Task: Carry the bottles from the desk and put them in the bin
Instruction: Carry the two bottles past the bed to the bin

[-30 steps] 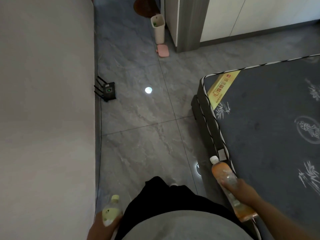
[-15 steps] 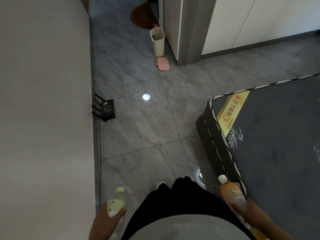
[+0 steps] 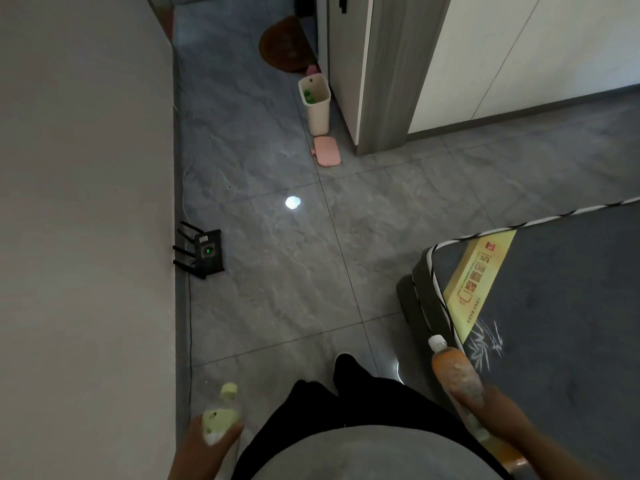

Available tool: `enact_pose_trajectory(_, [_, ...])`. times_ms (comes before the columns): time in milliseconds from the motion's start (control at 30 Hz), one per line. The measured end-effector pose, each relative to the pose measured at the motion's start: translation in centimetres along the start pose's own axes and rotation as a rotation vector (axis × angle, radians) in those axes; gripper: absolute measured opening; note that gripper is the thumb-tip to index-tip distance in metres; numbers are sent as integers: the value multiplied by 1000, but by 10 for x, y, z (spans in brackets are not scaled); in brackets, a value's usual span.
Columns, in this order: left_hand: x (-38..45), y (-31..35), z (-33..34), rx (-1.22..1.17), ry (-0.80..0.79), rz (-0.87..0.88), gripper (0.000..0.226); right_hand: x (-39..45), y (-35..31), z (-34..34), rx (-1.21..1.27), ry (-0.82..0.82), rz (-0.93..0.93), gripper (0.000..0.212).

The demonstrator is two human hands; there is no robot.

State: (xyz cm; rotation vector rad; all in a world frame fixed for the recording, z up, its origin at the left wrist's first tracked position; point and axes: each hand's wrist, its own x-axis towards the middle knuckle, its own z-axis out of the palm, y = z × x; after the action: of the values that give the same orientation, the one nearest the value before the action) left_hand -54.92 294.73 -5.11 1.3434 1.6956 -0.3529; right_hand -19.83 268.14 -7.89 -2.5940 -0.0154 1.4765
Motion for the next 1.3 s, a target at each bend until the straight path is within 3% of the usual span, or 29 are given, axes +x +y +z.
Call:
enact_pose_trajectory(133, [13, 26, -7, -45, -3, -27, 57, 23, -63, -32, -45, 19, -114, 69])
enact_pose_trajectory(400, [61, 99, -39, 55, -28, -16, 64, 60, -157, -58, -129, 0, -78, 67])
enact_pose_trajectory(533, [98, 148, -70, 27, -25, 9, 50, 77, -186, -60, -104, -27, -29, 65])
enact_pose_trajectory(700, [142, 208, -109, -44, -31, 47, 53, 90, -215, -67, -68, -73, 11, 62])
enact_pose_trajectory(800, [164, 246, -122, -77, 9, 63, 30, 93, -239, -77, -15, -87, 33, 57])
enact_pose_trajectory(1067, [215, 315, -138, -60, 70, 23, 49, 144, -343, -125, 39, -68, -59, 46])
enact_pose_trajectory(1200, [235, 349, -144, -90, 38, -32, 19, 167, -409, -157, -35, -2, -113, 54])
enact_pose_trajectory(1300, [246, 366, -153, -138, 18, -51, 42, 185, -454, -179, -73, 39, -178, 45])
